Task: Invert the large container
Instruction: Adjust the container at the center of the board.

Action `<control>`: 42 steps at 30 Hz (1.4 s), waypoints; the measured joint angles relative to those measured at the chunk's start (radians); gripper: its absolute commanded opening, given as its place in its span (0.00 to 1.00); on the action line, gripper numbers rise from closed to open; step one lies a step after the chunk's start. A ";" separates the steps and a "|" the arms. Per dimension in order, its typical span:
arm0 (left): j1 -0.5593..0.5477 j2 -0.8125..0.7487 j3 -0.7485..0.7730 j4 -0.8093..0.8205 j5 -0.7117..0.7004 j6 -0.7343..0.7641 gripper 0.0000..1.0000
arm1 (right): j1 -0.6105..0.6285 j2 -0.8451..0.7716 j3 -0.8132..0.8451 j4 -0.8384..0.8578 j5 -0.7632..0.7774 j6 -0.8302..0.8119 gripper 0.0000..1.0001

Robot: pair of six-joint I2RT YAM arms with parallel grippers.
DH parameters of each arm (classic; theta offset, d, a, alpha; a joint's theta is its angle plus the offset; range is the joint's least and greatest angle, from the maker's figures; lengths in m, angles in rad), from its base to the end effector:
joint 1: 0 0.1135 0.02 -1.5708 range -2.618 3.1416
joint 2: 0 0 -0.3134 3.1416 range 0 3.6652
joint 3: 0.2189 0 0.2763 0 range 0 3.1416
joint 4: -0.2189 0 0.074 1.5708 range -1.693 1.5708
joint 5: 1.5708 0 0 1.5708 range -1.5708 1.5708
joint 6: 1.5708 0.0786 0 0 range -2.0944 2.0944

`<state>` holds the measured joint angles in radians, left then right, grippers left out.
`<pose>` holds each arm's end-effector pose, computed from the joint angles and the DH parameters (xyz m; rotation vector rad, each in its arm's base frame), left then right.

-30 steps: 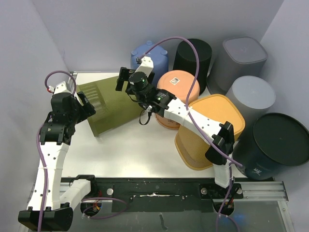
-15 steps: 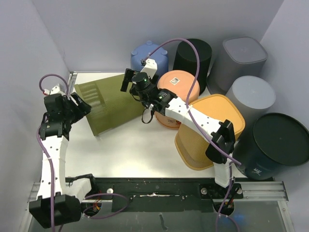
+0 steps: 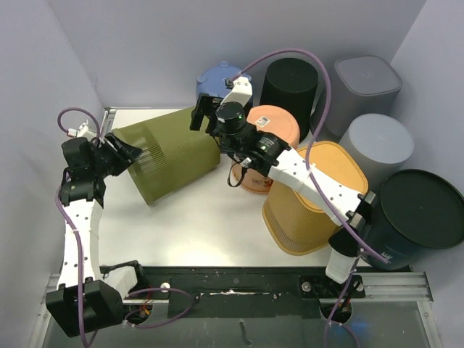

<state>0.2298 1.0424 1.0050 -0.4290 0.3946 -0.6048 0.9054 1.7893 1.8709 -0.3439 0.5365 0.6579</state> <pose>0.2646 0.0309 0.3681 -0.5977 1.9687 -0.6356 0.3332 0.3595 0.4645 0.1544 1.8330 0.6213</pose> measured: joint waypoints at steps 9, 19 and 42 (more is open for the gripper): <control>0.034 0.053 0.000 0.108 0.064 -0.084 0.00 | 0.028 -0.146 -0.029 0.048 0.014 -0.080 0.98; -0.072 -0.071 -0.003 0.052 0.076 -0.129 0.00 | 0.031 -0.244 -0.087 0.041 -0.056 -0.176 0.98; -0.196 -0.403 0.193 -0.513 -0.126 -0.113 0.67 | -0.087 -0.440 -0.255 -0.231 -0.057 -0.229 0.98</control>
<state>0.0338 0.6395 1.1976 -0.9421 0.2691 -0.7181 0.8181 1.3491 1.6157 -0.5747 0.4793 0.4294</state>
